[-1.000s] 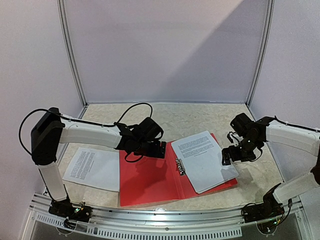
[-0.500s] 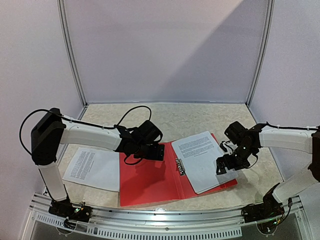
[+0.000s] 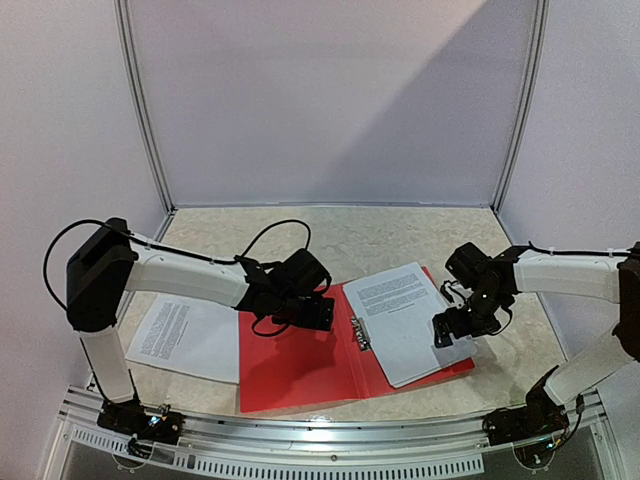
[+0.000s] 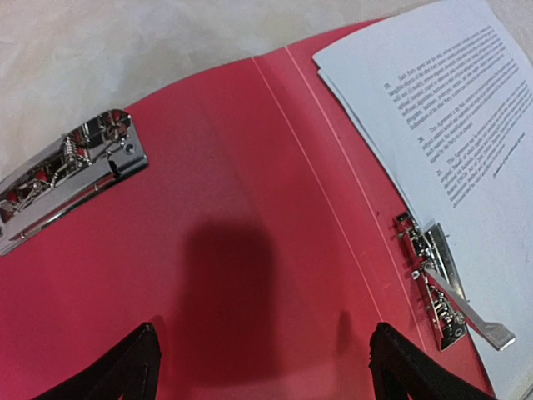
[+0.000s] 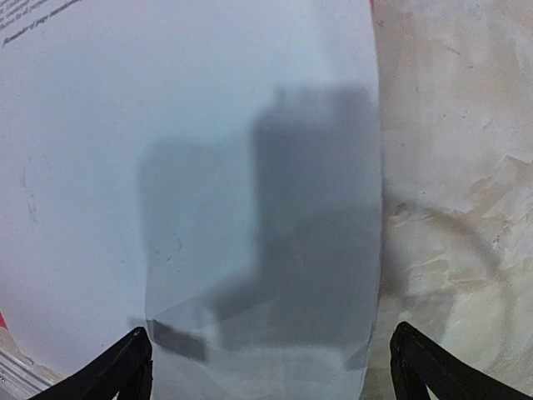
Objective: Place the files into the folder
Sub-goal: Adjust the file in the folder.
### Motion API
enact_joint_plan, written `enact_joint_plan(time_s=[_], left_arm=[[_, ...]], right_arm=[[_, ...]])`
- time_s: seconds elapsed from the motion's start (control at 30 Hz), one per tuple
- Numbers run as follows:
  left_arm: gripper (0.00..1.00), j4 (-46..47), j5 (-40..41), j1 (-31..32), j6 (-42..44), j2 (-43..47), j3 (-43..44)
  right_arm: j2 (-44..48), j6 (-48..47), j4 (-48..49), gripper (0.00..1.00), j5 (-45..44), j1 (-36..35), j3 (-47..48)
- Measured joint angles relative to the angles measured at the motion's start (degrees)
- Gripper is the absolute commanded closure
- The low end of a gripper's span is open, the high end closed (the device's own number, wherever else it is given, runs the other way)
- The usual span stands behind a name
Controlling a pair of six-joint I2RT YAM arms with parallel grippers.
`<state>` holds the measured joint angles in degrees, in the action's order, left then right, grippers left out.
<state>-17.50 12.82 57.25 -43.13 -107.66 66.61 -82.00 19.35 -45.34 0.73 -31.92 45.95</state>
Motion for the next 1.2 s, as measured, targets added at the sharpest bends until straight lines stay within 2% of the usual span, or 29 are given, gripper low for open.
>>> enact_joint_plan(time_s=[0.67, 1.0, 1.2], left_arm=[[0.13, 0.0, -0.7, 0.0, 0.0, -0.3, 0.0], [0.15, 0.1, -0.8, 0.0, -0.2, -0.5, 0.0], [0.17, -0.5, -0.8, 0.0, -0.5, -2.0, 0.7]], right_arm=[[1.4, 5.5, -2.5, 0.01, 4.4, -6.8, 0.5], [1.7, 6.8, -4.8, 0.01, 4.3, -7.5, 0.5], [2.8, 6.9, -7.9, 0.01, 0.3, -7.6, 1.8]])
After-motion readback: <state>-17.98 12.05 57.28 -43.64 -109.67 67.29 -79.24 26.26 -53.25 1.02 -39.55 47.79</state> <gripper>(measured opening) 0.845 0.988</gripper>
